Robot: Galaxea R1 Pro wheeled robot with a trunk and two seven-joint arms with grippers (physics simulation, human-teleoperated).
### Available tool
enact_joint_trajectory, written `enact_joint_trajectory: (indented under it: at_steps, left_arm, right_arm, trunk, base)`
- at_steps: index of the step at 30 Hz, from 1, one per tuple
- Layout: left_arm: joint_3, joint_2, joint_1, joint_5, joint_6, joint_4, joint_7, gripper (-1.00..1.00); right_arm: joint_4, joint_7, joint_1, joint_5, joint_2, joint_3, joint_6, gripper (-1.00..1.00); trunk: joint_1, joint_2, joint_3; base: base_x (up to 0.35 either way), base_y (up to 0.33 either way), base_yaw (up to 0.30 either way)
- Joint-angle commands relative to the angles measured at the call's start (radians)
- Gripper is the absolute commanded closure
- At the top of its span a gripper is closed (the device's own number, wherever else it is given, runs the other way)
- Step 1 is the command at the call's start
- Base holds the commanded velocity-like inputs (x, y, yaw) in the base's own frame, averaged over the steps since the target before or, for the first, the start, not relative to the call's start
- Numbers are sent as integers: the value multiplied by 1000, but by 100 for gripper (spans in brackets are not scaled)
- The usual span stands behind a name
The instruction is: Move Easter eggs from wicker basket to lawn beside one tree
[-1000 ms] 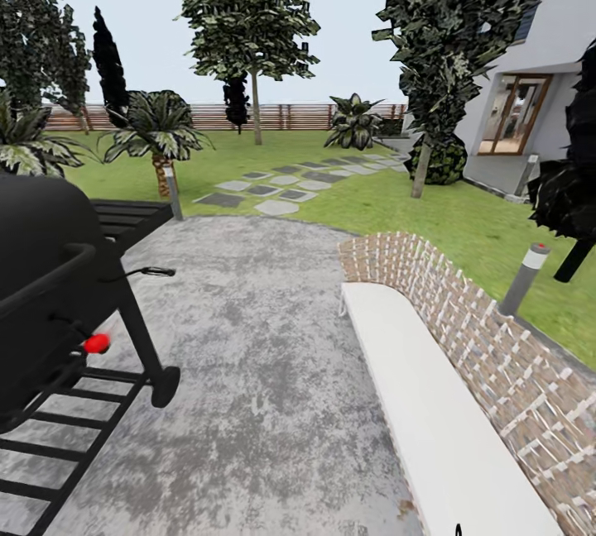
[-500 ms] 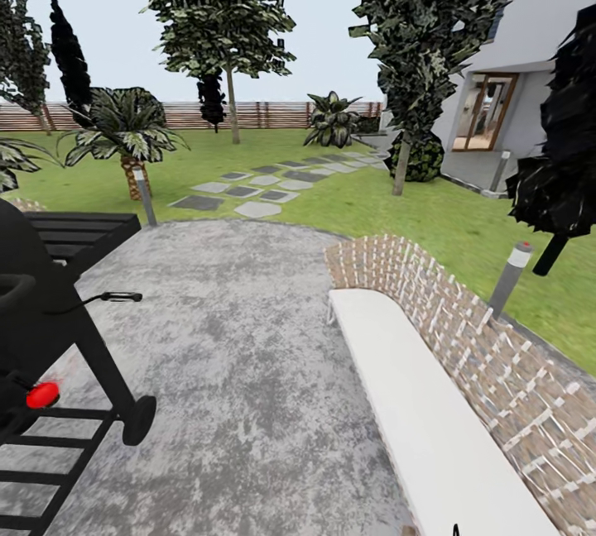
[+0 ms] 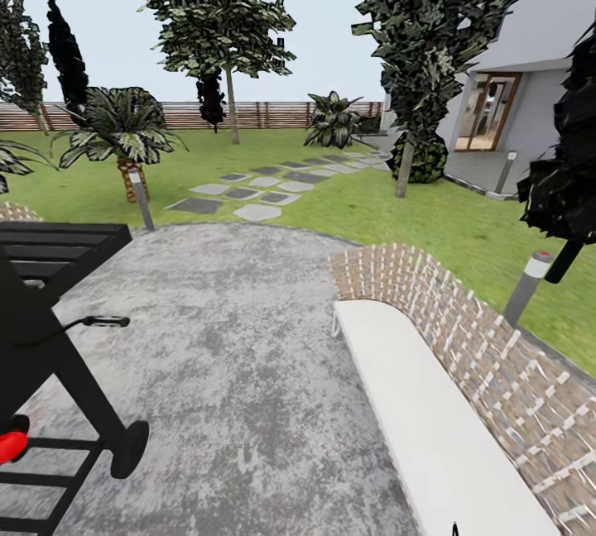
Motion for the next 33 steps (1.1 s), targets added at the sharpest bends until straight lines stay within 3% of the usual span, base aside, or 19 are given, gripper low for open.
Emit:
enact_joint_trajectory:
  at_steps: [1, 33]
  left_arm:
    - [1, 0, -1, 1, -3, 0, 0, -100]
    - [1, 1, -1, 1, -4, 0, 0, -100]
  right_arm:
    - [0, 1, -1, -1, 0, -2, -3, -100]
    - [0, -1, -1, -2, 0, -2, -2, -100]
  trunk:
    - [1, -2, -2]
    - [1, -2, -2]
  base:
    - [333, 2, 0]
    - [333, 0, 5]
